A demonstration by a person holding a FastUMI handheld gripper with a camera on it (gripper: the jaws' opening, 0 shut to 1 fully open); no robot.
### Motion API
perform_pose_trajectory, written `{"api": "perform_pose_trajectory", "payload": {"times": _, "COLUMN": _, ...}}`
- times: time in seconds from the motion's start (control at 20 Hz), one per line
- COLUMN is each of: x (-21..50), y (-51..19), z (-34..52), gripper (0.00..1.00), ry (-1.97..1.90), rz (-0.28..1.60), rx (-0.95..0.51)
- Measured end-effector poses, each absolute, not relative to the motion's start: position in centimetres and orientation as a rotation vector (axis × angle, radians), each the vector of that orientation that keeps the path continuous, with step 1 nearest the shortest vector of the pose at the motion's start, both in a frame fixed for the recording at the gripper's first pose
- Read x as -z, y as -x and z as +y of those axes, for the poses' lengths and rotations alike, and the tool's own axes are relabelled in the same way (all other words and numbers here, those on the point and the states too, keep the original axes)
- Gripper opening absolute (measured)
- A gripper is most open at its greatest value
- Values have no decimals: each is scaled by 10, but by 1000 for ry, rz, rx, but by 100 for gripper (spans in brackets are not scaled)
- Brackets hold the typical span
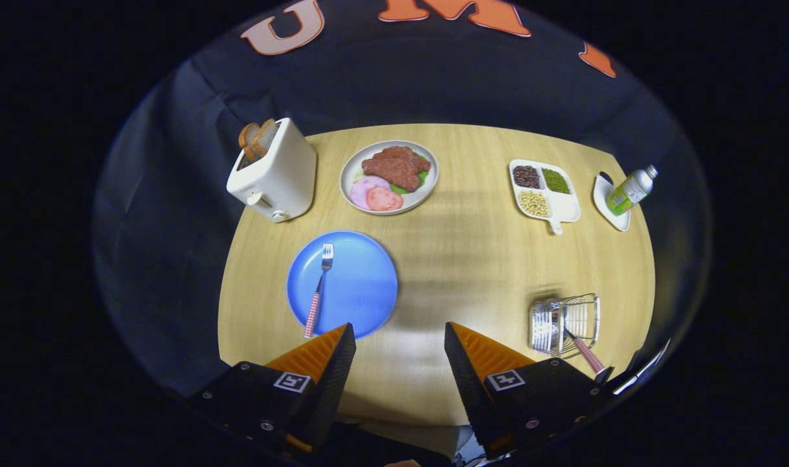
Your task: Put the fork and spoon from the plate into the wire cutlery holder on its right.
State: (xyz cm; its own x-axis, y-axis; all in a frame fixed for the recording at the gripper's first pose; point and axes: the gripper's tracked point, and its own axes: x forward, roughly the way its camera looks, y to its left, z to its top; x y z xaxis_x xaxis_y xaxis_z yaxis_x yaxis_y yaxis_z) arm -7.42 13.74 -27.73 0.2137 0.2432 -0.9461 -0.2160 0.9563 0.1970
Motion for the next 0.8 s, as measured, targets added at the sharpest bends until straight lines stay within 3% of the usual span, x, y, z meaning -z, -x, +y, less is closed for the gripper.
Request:
{"api": "perform_pose_trajectory", "payload": {"times": 0.45, "x": 340, "y": 100, "z": 235, "gripper": 83, "ry": 75, "rz": 1422, "rx": -403}}
{"api": "perform_pose_trajectory", "payload": {"times": 0.8, "x": 385, "y": 117, "z": 257, "gripper": 78, "ry": 82, "rz": 1521, "rx": -361}}
